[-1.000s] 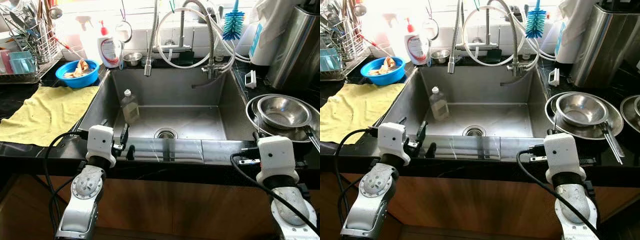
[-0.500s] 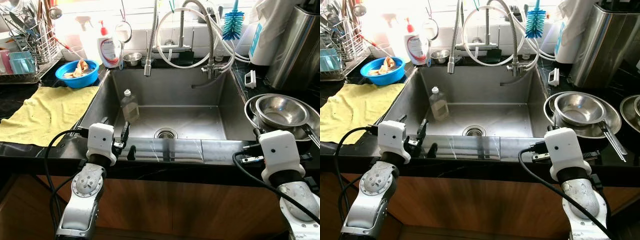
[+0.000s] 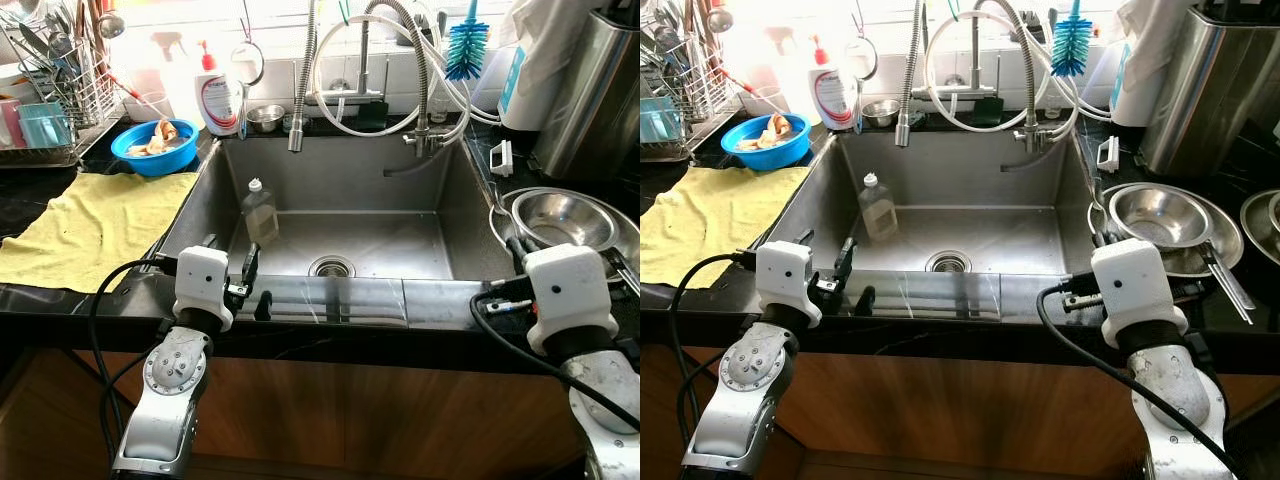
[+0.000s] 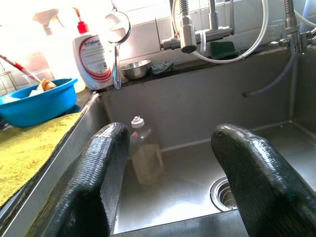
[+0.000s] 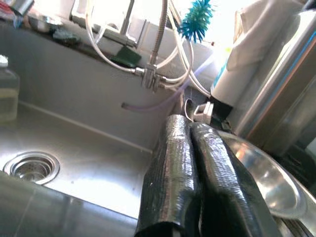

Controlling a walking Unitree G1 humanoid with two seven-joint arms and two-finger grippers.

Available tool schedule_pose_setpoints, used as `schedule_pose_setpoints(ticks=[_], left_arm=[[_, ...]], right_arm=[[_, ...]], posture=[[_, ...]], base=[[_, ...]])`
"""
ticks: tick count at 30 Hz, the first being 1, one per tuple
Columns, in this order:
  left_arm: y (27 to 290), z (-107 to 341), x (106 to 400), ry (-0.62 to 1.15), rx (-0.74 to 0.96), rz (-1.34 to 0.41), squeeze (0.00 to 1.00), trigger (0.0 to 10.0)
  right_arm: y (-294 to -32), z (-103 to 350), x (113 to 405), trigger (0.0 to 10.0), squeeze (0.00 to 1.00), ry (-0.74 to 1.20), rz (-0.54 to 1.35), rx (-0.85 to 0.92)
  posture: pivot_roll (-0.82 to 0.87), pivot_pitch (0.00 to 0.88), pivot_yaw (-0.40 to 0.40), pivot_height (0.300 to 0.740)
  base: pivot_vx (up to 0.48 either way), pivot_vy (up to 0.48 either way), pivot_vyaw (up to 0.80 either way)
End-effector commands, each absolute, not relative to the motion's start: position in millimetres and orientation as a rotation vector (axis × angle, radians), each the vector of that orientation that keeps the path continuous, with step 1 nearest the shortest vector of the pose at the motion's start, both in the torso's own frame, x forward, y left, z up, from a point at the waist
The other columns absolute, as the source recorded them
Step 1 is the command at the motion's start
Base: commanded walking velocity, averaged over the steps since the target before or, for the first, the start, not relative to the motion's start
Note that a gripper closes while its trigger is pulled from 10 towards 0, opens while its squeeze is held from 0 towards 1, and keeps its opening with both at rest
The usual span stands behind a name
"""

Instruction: Kitchen organization

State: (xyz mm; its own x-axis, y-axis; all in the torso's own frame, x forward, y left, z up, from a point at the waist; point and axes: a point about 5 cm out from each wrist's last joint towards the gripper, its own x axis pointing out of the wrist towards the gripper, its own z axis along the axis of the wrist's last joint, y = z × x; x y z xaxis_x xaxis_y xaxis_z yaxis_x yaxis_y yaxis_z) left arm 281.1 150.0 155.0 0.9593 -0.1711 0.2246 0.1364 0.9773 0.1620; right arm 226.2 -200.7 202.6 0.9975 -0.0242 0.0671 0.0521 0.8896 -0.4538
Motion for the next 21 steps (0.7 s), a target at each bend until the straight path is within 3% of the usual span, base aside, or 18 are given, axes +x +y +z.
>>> schedule_pose_setpoints(ticks=[1,7,21], left_arm=[[153,156,282,-0.244,0.147,-0.148,0.00,10.0],[152,156,283,-0.245,0.145,-0.147,0.00,10.0],[159,159,290,-0.270,0.146,-0.096,0.00,10.0]], right_arm=[[-198,213,225,10.0,0.00,-0.116,-0.047,-0.468],[-197,217,232,10.0,0.00,-0.143,-0.053,-0.433],[-157,218,302,10.0,0.00,-0.185,0.195,-0.151]], posture=[[-0.14,0.000,0.076,0.740],[-0.14,0.000,0.076,0.740],[-0.13,0.000,0.075,0.740]], base=[[0.000,0.000,0.00],[0.000,0.000,0.00],[0.000,0.000,0.00]])
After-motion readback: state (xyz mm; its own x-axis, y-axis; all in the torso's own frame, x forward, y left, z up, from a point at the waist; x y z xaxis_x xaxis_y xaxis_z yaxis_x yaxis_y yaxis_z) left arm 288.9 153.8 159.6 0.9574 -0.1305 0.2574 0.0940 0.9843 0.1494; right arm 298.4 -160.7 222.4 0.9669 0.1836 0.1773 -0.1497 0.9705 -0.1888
